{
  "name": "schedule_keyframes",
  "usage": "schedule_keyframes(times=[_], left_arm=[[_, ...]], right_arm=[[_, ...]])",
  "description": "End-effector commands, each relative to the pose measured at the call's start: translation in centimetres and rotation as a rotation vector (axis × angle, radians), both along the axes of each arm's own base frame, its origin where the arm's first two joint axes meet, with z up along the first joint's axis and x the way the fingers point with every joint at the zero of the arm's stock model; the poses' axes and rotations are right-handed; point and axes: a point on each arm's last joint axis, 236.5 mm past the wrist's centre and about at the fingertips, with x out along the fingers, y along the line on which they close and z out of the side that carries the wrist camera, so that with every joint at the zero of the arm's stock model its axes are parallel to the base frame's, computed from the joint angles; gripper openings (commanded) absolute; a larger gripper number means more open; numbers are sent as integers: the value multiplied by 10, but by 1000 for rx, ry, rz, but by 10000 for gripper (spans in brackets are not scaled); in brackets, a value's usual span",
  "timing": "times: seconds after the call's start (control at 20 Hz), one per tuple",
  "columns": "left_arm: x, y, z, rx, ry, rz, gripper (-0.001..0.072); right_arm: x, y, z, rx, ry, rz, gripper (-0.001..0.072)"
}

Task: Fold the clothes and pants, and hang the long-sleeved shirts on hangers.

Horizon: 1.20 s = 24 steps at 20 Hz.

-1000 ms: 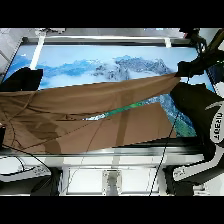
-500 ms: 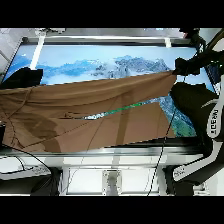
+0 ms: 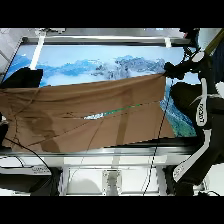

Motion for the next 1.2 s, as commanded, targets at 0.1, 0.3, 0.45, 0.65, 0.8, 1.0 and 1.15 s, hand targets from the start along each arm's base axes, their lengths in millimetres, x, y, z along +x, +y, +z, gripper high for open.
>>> schedule_keyframes(times=[0.1, 0.3, 0.45, 0.65, 0.8, 1.0, 1.15], left_arm=[[34, 6, -6, 23, -77, 54, 33], [35, -10, -8, 8, -52, 18, 689], [-33, 5, 1, 82, 148, 19, 688], [-173, 33, 13, 110, 384, 193, 686], [-264, 24, -11, 12, 450, 341, 686], [-289, -23, -82, -292, 375, 351, 685], [-290, -43, -116, -400, 353, 292, 685]], right_arm=[[45, 7, -14, 96, -121, -121, 313], [27, 14, -8, 105, -51, -54, 623], [-24, -5, 12, -55, 66, 95, 528], [-109, -29, 54, -210, 218, 242, 520], [-175, -26, 66, -198, 270, 300, 520], [-256, 0, 58, -112, 201, 267, 522], [-292, 24, 57, -24, 107, 189, 524]])
